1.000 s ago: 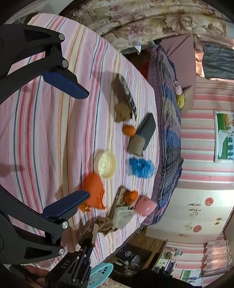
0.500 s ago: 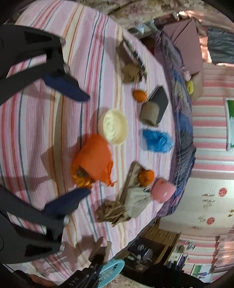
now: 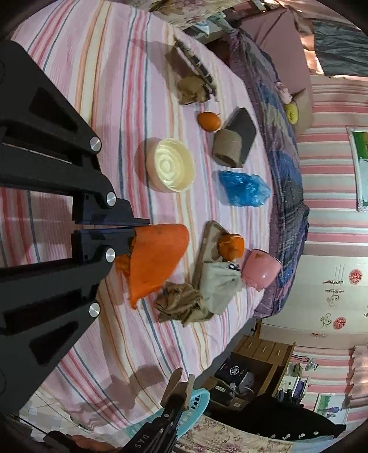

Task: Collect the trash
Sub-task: 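Carry both items to the blue basket and open both tools to drop them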

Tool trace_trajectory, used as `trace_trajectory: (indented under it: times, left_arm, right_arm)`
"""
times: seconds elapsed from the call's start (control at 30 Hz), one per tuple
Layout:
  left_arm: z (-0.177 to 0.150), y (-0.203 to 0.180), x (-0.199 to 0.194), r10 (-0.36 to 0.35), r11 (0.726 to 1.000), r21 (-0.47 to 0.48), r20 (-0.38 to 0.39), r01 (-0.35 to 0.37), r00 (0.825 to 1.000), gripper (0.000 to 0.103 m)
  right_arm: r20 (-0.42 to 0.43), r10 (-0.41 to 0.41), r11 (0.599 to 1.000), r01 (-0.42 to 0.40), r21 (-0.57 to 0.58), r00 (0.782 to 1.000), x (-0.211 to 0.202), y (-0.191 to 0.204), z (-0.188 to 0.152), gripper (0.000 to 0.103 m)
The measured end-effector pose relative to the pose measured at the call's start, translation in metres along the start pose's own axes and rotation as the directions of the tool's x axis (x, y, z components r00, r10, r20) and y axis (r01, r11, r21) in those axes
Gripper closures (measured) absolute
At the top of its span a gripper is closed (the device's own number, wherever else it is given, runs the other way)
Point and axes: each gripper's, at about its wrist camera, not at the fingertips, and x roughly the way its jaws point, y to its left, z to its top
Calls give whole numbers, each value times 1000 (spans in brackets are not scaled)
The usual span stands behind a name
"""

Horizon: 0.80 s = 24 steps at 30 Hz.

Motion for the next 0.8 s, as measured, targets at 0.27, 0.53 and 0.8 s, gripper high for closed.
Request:
trace_trajectory:
  times: [0.27,0.53,0.8]
  left_arm:
    - [28,-31,-24,-19,999,32,61,17,998,103]
    - [59,-96,-31,-137,989,76,112,129,984,103]
    - [77,-174,-14,-281,956,111,96,271,955,103]
  right_arm:
    - [47,-46,999,45,12,998,-25,-30,7,95]
    - [70,-157,987,154,44,985,-47,-88,13,95]
    - [59,-269,960,263,98,961,-61,-150,13,95]
